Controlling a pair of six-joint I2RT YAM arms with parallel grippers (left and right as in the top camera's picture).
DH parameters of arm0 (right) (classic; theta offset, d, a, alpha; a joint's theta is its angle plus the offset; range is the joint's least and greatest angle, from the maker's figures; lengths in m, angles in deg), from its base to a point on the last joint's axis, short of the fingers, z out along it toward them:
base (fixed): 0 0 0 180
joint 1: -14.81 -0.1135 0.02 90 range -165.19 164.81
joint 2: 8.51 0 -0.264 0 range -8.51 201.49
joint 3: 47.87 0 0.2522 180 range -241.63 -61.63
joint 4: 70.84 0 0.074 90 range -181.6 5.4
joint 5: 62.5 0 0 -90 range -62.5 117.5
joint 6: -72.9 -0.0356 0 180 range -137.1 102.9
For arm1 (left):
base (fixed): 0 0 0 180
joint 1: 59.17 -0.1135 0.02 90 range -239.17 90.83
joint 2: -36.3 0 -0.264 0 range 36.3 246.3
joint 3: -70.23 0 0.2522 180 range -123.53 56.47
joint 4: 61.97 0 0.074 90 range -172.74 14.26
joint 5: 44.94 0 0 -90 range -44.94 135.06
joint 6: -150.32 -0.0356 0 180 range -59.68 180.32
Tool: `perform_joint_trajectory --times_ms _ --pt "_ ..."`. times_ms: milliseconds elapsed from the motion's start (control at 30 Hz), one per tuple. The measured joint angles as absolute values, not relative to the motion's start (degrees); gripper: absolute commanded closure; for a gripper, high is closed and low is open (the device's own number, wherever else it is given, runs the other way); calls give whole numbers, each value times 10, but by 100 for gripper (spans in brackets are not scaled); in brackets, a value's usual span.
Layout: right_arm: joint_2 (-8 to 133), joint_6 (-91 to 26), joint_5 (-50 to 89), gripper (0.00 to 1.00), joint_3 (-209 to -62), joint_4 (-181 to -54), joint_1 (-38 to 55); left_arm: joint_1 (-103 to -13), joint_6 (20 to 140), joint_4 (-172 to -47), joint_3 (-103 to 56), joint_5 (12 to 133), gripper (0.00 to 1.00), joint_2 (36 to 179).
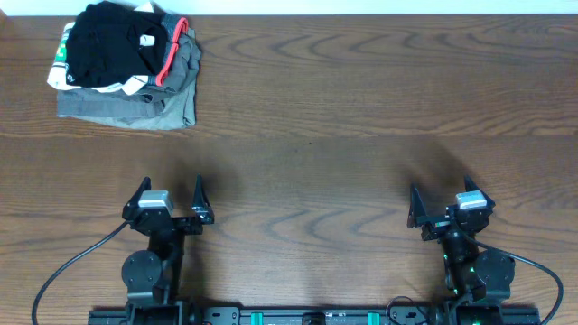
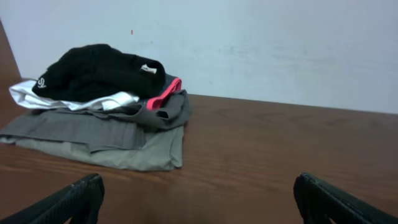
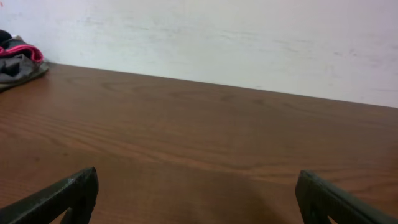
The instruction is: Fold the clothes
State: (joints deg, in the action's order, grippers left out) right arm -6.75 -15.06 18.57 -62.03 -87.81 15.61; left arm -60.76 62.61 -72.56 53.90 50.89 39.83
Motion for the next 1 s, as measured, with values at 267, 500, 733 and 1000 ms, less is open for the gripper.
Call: perform_joint_trajectory --times_ms 267,500,733,1000 --pt "-68 -151 186 1 -620 -878 156 -606 603 -750 560 509 2 371" --pt "-68 -151 186 1 -620 -878 156 -606 599 -769 557 492 2 370" --pt "-68 -151 186 1 -620 -878 156 -606 599 -770 557 489 2 370" --pt "-68 -151 186 1 -620 -878 156 -606 599 -770 556 489 2 370"
